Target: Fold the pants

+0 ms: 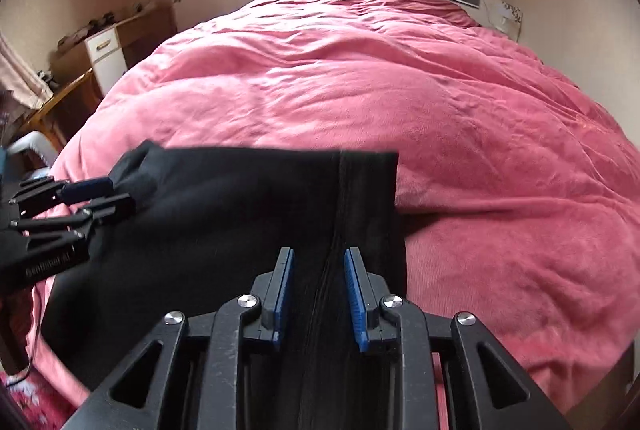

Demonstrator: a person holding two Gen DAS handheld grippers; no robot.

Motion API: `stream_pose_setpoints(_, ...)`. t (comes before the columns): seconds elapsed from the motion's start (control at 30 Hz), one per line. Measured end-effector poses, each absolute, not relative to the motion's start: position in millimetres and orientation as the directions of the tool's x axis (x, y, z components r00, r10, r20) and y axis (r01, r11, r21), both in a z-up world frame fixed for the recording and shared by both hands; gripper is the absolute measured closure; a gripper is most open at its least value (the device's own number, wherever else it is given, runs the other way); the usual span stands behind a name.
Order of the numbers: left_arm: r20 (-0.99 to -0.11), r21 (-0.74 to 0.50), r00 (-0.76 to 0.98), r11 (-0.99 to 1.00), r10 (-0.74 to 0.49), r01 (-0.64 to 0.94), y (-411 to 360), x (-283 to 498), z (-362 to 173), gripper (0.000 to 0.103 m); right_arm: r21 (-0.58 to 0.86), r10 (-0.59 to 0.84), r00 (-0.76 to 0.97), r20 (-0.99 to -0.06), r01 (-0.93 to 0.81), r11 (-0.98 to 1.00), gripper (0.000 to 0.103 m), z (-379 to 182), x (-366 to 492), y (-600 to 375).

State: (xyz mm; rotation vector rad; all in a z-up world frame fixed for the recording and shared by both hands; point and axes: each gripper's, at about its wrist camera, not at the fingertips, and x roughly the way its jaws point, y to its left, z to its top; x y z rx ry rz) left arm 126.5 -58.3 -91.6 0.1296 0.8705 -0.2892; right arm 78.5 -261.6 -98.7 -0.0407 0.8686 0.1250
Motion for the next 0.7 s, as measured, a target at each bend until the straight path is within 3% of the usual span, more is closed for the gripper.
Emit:
stream_pose_setpoints(0.17,-0.77,0.0,0.611,0.958,-0.183,0.286,-44,103,-91,0.059,0.068,0.125,0.601,-0.789,-0.118,0.991,0.077,-99,61,-266)
stream_pose_setpoints(0.43,-0.783,-0.001,0.602,0.967,-0.159,0.254,-17,71,-97,0.059,-0.04,0.041,0.53,-0.847,-0.141,0.989,0.076,-110,48,-256)
stream_pose_setpoints(0.6,-0.784,0.003,0.603,0.971,-0.146,0.238,-7,64,-99,0.059,-0.002,0.066,0.523,-0.85,-0.128,0.992,0.055,-110,47,-260)
stream_pose_setpoints(0.7,-0.787,0.003,0.601,0.974,-0.136,0.225,-4,64,-98,0.059,0.03,0.086,0.516,-0.852,-0.115,0.993,0.053,-109,47,-265)
